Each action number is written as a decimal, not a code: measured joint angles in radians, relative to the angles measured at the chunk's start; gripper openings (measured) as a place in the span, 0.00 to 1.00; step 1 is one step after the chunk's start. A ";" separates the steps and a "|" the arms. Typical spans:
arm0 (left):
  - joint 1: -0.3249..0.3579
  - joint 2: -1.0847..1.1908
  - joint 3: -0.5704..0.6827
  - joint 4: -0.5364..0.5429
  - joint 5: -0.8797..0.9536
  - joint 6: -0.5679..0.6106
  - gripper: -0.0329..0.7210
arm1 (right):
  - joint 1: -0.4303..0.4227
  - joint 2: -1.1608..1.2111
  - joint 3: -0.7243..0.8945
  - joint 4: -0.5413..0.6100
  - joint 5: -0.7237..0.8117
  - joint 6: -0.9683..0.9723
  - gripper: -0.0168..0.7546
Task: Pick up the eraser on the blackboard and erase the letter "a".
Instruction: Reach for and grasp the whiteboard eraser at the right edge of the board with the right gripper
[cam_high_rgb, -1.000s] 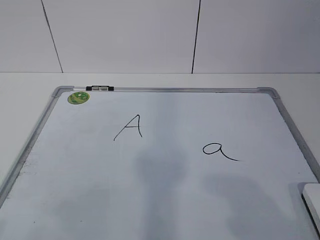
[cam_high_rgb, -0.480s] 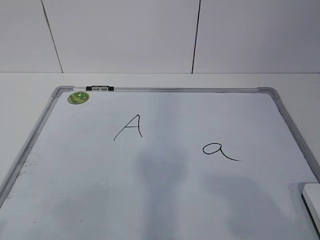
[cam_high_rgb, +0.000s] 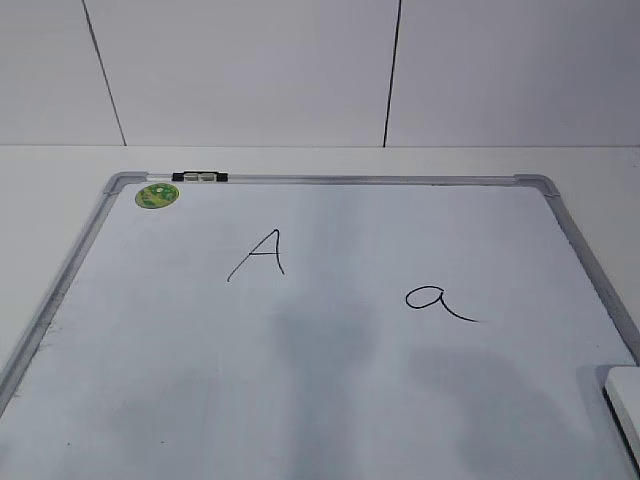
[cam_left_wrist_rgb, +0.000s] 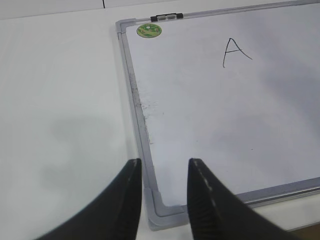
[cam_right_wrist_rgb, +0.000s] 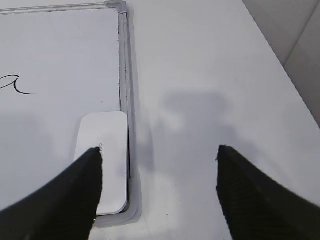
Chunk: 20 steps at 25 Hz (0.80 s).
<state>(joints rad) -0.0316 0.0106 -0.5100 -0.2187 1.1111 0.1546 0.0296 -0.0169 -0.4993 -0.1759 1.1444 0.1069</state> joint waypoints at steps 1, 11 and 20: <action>0.000 0.000 0.000 0.000 0.000 0.000 0.35 | 0.000 0.000 0.000 -0.001 0.000 0.000 0.76; 0.000 0.000 0.000 0.000 0.000 0.000 0.35 | 0.000 0.000 0.000 -0.002 0.000 0.000 0.76; 0.000 0.000 0.000 0.000 0.000 0.000 0.35 | 0.000 0.023 -0.053 0.043 0.000 0.000 0.76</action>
<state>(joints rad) -0.0316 0.0106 -0.5100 -0.2187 1.1111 0.1546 0.0296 0.0058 -0.5524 -0.1324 1.1444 0.1069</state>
